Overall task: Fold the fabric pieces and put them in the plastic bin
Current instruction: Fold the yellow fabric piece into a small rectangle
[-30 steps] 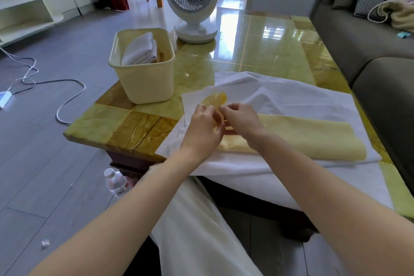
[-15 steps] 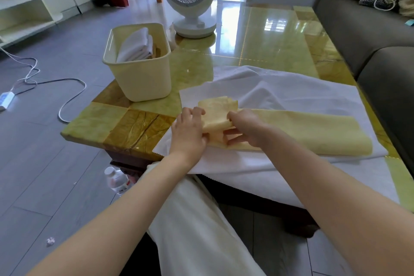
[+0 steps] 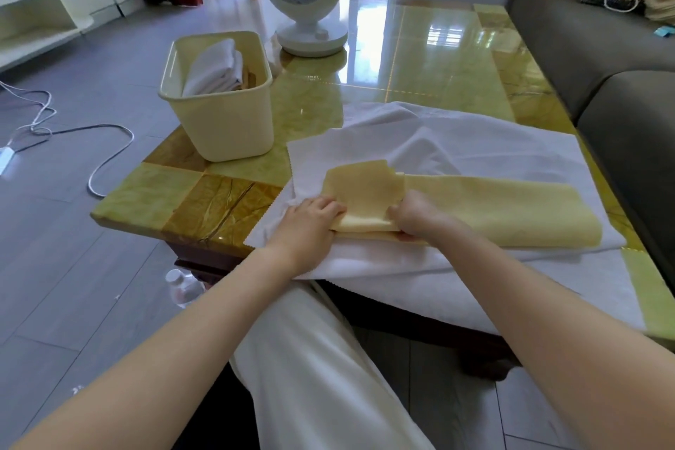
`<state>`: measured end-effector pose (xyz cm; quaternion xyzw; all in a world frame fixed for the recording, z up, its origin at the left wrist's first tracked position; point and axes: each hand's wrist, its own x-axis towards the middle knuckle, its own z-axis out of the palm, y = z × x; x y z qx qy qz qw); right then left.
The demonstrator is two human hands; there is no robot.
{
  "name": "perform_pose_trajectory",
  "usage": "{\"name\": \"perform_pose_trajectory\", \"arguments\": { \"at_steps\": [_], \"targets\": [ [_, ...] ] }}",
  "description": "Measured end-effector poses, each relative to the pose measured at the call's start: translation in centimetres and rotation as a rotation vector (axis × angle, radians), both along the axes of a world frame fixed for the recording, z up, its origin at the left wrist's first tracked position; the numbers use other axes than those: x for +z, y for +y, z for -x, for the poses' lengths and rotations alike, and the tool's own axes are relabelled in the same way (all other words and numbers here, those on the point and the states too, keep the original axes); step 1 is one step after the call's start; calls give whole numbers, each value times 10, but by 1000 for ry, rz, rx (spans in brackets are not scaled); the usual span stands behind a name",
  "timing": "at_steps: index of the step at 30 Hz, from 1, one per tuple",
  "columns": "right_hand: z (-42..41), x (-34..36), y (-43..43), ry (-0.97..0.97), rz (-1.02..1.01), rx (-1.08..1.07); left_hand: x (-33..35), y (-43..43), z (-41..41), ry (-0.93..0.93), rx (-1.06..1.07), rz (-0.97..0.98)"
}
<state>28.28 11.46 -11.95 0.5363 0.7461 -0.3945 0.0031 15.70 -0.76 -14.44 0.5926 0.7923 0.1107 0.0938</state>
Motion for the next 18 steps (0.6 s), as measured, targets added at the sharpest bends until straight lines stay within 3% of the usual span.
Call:
{"name": "perform_pose_trajectory", "arguments": {
  "at_steps": [2,4,5,8,10,13,18],
  "targets": [
    [0,2,-1,-1,-36,-15,7,1,2,-8,-15,77],
    [0,3,-4,-81,-211,34,14,2,2,-62,-7,107],
    [1,1,-7,-108,-350,66,18,3,0,-129,7,73],
    [1,4,-22,56,-673,232,20,10,-4,-366,153,-155],
    [1,-3,-32,38,-679,399,19,17,-3,-487,321,-273],
    [-2,-16,-39,-78,-580,437,17,27,0,-594,472,-241],
    [-7,-16,-42,-126,-487,391,24,37,-4,-529,399,-216]
  ]
}}
